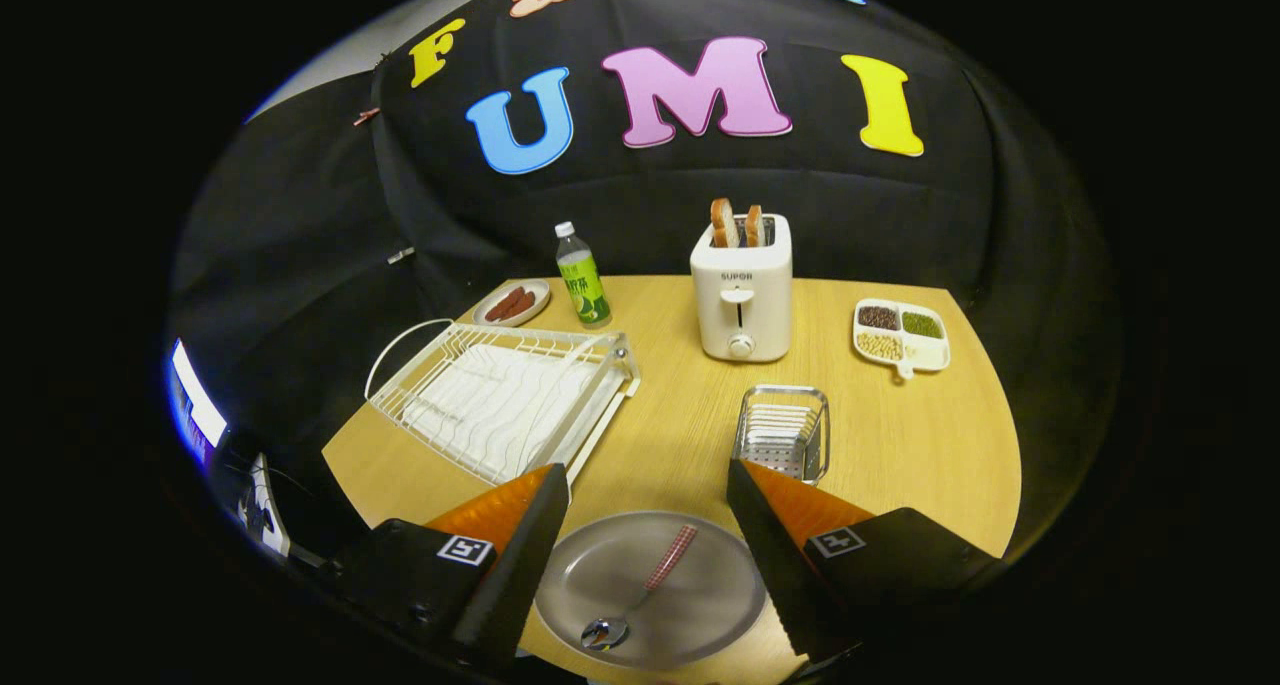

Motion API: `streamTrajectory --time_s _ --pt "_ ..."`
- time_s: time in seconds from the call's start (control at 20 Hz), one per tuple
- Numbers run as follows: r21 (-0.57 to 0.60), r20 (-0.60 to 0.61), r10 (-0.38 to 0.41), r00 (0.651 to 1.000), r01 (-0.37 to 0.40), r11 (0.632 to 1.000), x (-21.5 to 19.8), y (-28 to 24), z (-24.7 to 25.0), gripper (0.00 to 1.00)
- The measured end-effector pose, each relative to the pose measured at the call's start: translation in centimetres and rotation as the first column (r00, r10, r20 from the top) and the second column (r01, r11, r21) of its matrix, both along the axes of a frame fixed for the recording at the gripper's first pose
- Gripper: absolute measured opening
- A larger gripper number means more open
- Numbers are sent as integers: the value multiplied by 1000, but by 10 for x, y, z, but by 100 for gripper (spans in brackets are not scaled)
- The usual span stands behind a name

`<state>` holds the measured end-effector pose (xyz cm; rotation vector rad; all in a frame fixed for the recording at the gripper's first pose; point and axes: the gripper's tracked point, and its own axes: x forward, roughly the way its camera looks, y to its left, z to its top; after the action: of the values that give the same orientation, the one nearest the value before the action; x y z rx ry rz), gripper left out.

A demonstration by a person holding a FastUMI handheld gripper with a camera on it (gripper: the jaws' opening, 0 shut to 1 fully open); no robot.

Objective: Take the plate from the dish rack, then take the spoon from the basket and place it into the plate.

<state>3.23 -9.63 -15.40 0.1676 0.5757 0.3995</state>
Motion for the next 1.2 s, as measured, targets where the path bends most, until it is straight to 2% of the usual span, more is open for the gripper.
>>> streamTrajectory --time_s 0.15,0.3,0.5,0.65,0.9,1.05,1.2 --pt "-10 91 -72 993 74 997 9 -10 48 99" --pt "20 186 -173 967 173 985 10 -14 102 98" --pt "36 307 -319 897 324 945 -4 -26 167 98" --pt "43 368 -388 845 401 915 -22 -22 202 98" --pt "82 424 -444 789 455 887 -54 15 232 98" --pt "79 404 -449 797 459 885 -69 43 221 98" --pt "118 414 -490 767 488 865 -80 57 224 98"
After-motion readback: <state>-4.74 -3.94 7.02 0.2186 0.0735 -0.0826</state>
